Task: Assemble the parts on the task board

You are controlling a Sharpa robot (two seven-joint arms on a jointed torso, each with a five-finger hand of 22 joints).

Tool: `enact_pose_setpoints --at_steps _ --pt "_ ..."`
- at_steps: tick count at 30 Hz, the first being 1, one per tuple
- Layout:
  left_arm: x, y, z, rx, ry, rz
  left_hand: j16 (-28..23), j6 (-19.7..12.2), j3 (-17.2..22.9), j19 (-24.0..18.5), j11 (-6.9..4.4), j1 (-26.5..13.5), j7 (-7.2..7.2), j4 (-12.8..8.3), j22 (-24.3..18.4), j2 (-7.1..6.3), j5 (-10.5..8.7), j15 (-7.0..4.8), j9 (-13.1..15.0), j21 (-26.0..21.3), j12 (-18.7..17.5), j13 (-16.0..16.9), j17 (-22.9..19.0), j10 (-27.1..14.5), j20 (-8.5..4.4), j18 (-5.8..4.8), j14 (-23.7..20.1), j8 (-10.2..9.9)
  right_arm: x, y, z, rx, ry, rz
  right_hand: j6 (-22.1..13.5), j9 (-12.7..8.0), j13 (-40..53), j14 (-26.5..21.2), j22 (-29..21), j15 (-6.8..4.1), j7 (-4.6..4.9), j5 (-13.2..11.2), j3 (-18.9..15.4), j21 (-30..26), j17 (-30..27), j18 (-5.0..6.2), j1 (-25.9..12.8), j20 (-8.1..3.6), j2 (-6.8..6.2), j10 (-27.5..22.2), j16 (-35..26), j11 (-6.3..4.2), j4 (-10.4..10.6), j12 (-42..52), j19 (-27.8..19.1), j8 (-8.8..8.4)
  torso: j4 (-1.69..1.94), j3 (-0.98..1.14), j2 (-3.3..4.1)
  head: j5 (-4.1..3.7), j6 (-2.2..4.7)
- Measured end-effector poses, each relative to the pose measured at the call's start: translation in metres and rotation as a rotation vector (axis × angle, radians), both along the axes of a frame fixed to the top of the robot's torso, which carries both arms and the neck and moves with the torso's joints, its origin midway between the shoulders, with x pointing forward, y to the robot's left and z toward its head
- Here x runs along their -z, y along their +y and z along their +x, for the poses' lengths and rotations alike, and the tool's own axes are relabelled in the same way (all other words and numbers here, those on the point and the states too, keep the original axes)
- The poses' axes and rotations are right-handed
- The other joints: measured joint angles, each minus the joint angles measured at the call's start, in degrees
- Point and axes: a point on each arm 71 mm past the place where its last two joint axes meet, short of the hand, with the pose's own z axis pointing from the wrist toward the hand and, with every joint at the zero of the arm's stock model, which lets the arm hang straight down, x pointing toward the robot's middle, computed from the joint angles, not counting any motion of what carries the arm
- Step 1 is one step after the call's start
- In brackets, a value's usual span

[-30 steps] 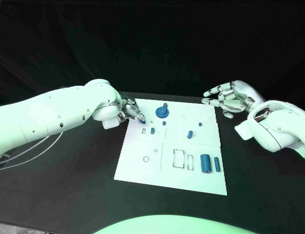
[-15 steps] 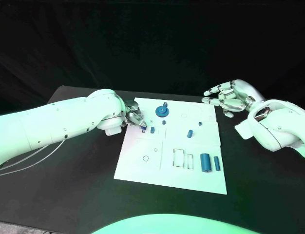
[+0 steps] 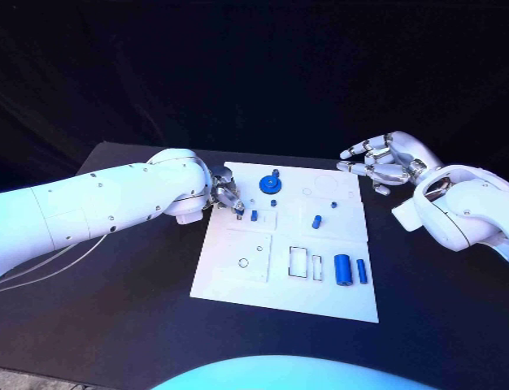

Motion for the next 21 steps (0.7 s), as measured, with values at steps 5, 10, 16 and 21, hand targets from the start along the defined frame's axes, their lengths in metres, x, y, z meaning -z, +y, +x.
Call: enact_pose_setpoints --at_steps 5,10,16,21 --pt "0.0 -0.0006 -0.0008 0.015 0.006 0.015 0.0 0.4 0.0 0.0 -0.28 -0.8 -0.41 0.0 0.0 -0.3 1.17 0.0 -0.1 0.4 0.0 0.0 0.0 0.3 0.0 0.0 0.0 0.3 0.0 -0.0001 0.0 0.0 0.0 0.0 0.0 0.0 0.0 0.0 0.0 0.0 0.0 0.0 0.0 0.0 0.0 0.0 0.0 0.0 0.0 0.0 0.0 0.0 0.0 0.0 0.0 0.0 0.04 -0.02 -0.02 -0.1 -0.03" --pt "-0.0001 -0.0016 -0.0017 0.03 0.015 0.027 0.0 0.4 0.0 0.0 -0.2 -0.9 -0.41 0.0 0.0 -0.43 1.48 0.0 -0.1 0.4 0.0 0.3 0.0 0.4 0.0 0.0 0.0 0.3 0.0001 0.0 0.0001 0.0 0.0 0.0 0.0 0.0 0.0 0.0 0.0 0.0 0.0 0.0 0.0 0.0 0.0 0.0 0.0 0.0 0.0 0.0 0.0 0.0 0.0 0.0 0.0 0.0 0.04 -0.03 -0.03 -0.1 -0.03" --pt "0.0003 -0.0021 -0.0034 0.043 0.027 0.041 0.0 0.9 0.0 0.0 -0.45 -1.2 -0.91 -0.1 0.0 -0.73 1.79 0.0 -0.1 0.4 0.0 0.3 0.0 0.7 0.0 0.0 0.0 0.4 0.0002 -0.0002 0.0002 0.0 0.001 0.0 0.0 0.0 0.0 0.0 0.0 0.0 0.0 0.0 0.0 0.0 0.0 0.0 0.0 0.0 0.0 0.0 0.0 0.0 0.0 0.0 0.0 0.0 0.04 -0.03 -0.03 -0.07 -0.08" --pt "0.0001 -0.002 -0.0039 0.046 0.028 0.051 0.0 0.9 0.1 0.0 -0.45 -1.2 -0.91 -0.1 0.0 -0.72 1.79 0.0 -0.1 0.4 0.0 0.3 0.0 0.7 0.0 0.0 0.0 0.4 0.0003 -0.0003 0.0002 0.0 0.001 0.0 0.0 0.0 0.0 0.0 0.0 0.0 0.0 0.0 0.0 0.0 0.0 0.0 0.0 0.0 0.0 0.0 0.0 0.0 0.0 0.0 0.0 0.0 0.04 -0.03 -0.03 0.0 -0.08"
